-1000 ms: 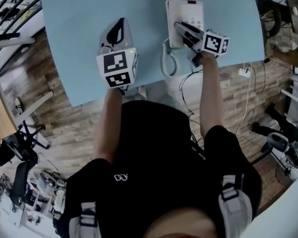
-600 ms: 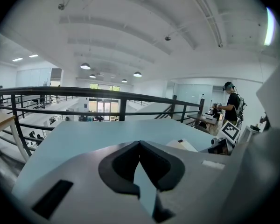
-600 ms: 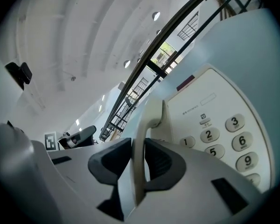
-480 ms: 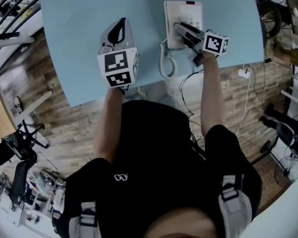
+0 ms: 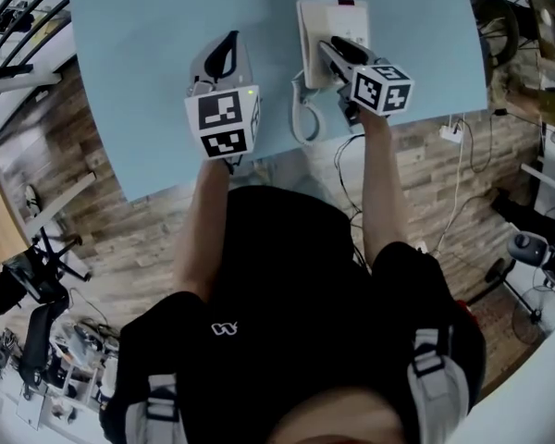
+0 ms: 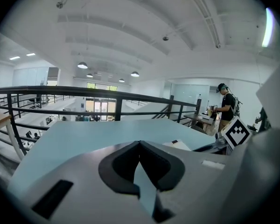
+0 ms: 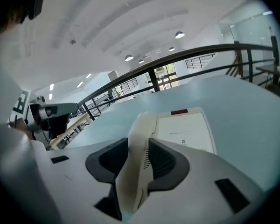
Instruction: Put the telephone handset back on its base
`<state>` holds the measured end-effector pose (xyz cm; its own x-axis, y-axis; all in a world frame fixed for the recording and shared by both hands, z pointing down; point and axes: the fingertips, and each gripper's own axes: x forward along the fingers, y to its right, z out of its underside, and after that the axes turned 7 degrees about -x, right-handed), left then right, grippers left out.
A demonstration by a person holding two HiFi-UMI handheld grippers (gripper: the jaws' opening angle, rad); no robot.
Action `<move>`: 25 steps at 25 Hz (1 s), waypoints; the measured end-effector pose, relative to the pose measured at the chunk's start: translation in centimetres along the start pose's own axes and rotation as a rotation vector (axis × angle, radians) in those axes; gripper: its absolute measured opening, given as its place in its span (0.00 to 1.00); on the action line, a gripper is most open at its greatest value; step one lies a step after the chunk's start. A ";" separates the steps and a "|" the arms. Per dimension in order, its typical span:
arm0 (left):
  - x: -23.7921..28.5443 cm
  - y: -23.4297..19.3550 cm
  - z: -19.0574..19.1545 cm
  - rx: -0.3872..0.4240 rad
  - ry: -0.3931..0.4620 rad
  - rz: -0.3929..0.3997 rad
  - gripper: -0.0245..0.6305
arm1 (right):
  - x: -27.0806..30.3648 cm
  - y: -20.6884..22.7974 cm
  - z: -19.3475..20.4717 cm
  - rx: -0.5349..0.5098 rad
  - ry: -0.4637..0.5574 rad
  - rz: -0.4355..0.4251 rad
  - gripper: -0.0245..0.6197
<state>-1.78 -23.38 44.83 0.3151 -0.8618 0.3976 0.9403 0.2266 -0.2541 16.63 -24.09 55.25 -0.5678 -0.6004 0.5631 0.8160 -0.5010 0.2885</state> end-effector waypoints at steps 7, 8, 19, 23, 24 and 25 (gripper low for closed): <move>0.5 2.6 -3.3 0.022 0.069 0.045 0.04 | -4.5 -0.8 -8.9 -0.112 0.262 0.220 0.05; 0.4 3.0 -4.1 0.026 0.087 0.051 0.04 | -5.4 -1.2 -10.5 -0.130 0.306 0.237 0.05; -1.8 9.6 -12.8 0.101 0.301 0.152 0.04 | -18.1 -4.7 -18.9 -0.310 0.603 0.417 0.03; -3.1 11.7 -13.8 0.132 0.339 0.174 0.04 | -20.1 -5.1 -18.8 -0.333 0.632 0.447 0.03; -3.4 12.0 -13.8 0.136 0.342 0.178 0.04 | -20.4 -5.3 -18.8 -0.339 0.638 0.448 0.03; -3.6 12.2 -13.8 0.139 0.344 0.183 0.04 | -20.6 -5.5 -18.9 -0.347 0.643 0.450 0.03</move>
<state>6.76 -23.74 28.13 0.4393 -0.8977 0.0333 0.8887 0.4288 -0.1624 21.79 -20.72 27.41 -0.2348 -0.9720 -0.0118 0.9585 -0.2295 -0.1693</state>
